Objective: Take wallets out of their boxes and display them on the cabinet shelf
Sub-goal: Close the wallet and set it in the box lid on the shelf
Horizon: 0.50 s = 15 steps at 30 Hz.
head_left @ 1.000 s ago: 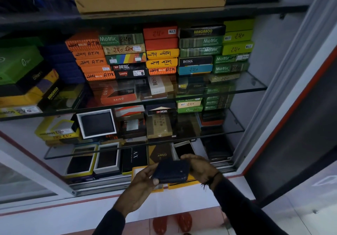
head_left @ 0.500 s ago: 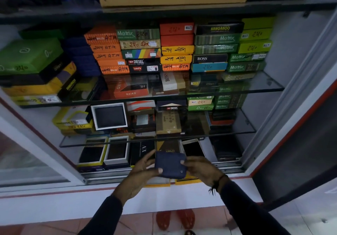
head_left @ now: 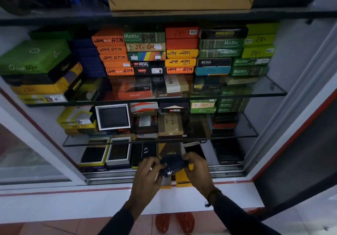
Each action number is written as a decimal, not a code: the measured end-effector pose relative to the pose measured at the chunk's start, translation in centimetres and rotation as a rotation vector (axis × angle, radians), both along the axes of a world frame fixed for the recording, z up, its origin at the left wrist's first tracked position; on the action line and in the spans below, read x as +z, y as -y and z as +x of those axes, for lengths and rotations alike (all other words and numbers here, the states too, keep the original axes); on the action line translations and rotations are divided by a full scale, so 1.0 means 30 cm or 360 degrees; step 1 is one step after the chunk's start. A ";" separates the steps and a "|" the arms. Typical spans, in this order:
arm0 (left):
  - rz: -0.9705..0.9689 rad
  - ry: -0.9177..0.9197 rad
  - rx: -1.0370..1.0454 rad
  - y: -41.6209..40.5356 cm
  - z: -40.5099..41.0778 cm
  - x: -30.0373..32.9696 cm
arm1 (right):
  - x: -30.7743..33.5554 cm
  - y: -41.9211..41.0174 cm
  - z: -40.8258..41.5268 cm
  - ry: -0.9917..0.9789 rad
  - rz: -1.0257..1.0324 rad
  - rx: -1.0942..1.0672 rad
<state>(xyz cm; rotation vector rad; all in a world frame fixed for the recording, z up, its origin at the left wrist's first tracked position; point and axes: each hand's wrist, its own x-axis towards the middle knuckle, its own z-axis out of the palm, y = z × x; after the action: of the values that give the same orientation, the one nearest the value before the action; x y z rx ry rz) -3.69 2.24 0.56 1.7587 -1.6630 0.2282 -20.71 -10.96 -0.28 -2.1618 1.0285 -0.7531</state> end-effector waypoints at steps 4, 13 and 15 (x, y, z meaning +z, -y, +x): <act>0.0316 -0.1421 0.0229 -0.004 0.042 0.010 | 0.020 0.022 0.046 0.0366 0.1134 -0.0104; 0.0809 -0.1150 0.0939 0.036 0.142 -0.066 | -0.069 -0.035 0.237 -0.0506 0.0694 -0.0222; 0.0856 -0.1063 0.0978 0.040 0.150 -0.068 | -0.077 -0.050 0.266 -0.0571 0.0598 -0.0243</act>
<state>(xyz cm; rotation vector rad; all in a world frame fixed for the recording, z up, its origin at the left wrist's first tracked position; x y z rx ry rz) 0.81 1.03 -1.49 2.3599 -0.7071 -0.5370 -12.73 -9.45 -2.60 -1.9388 1.4048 -0.2083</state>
